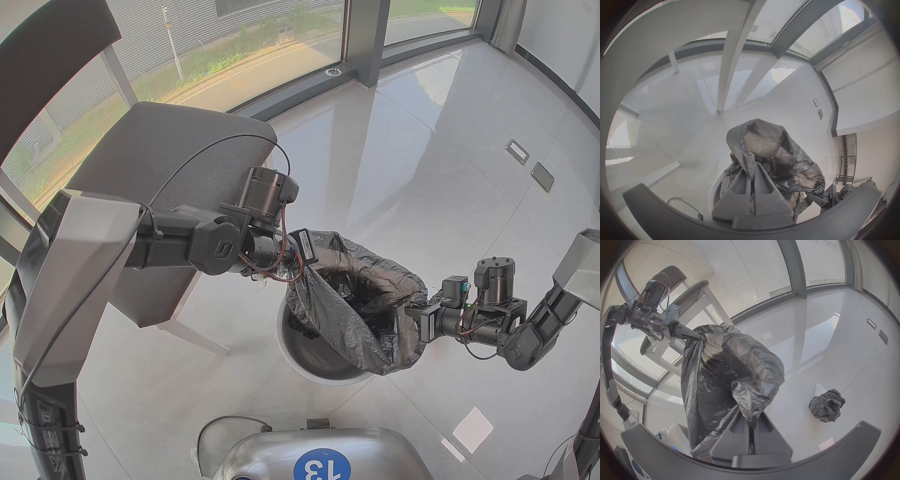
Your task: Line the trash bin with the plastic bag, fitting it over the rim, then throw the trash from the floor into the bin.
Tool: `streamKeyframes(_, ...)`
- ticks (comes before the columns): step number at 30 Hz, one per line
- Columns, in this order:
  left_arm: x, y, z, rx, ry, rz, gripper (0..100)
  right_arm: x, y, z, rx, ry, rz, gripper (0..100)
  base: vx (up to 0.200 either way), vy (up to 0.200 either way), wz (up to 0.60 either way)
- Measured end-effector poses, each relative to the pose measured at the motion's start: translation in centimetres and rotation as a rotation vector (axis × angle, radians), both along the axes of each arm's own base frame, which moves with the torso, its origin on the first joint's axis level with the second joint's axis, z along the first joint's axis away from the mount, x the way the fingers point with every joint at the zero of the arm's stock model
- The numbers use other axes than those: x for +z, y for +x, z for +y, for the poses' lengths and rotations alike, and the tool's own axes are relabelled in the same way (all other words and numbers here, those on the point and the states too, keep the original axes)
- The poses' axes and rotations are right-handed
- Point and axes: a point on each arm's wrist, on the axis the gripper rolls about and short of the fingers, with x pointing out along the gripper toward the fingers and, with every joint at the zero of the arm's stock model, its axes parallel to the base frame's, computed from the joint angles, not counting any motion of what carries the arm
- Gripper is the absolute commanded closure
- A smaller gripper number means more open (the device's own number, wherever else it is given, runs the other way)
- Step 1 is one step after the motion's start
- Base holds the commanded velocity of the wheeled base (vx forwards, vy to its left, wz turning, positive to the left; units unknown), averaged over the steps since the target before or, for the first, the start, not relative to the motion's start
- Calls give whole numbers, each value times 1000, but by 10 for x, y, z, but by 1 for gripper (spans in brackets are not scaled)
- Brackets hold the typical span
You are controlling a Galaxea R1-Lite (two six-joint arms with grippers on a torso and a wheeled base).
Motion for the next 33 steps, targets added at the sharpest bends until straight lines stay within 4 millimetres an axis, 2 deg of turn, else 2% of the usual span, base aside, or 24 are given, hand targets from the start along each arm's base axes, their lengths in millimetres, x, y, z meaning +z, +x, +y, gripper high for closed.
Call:
streamKeyframes(1, 1, 1, -1, 0, -6, -7, 100, 0, 1, -1, -5, 0, -2, 0, 0, 0, 0)
streamKeyframes(9, 4, 2, -5, 7, -18, -33, 100, 3, 6, -7, -25, 7, -14, 0, 0, 0, 0)
streamKeyframes(19, 0, -5, -18, -11, -6, -29, 100, 13, -3, -13, -36, 11, -29, 0, 0, 0, 0)
streamKeyframes(26, -15, -9, -16, -4, 30, 8, 100, 27, -17, -17, -34, 13, -58, 0, 0, 0, 0)
streamKeyframes(33, -34, -9, -4, 17, 48, 24, 100, 34, -34, -8, 10, 15, -67, 0, 0, 0, 0)
